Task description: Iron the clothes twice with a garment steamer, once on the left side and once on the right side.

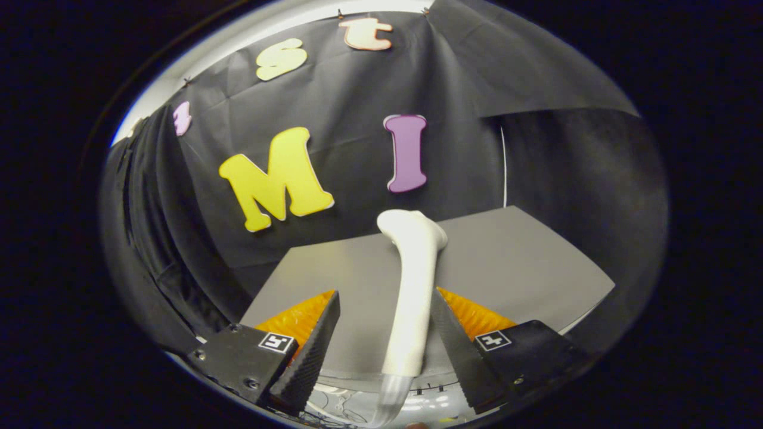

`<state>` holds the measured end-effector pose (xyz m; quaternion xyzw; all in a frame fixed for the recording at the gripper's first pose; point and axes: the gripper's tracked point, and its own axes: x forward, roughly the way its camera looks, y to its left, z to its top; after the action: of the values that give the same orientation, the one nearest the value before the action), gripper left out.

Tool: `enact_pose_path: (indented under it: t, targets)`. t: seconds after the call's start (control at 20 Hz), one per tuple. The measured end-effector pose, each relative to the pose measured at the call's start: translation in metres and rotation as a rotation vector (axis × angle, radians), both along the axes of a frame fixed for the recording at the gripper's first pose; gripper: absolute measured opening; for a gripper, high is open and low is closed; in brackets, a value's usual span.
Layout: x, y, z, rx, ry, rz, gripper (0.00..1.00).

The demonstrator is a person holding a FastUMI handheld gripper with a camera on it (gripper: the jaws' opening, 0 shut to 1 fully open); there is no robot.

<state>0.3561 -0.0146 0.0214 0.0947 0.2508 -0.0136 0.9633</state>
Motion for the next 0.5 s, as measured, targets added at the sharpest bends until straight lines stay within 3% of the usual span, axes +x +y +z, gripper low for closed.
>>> enact_pose_path:
  t: [0.2,0.35,0.5]
  targets:
    - [0.02,-0.016,-0.017,0.002,0.077,-0.037,0.91]
    - [0.019,-0.017,-0.034,0.027,0.17,-0.053,0.8]
    - [0.019,-0.018,-0.038,-0.018,0.182,-0.048,0.75]
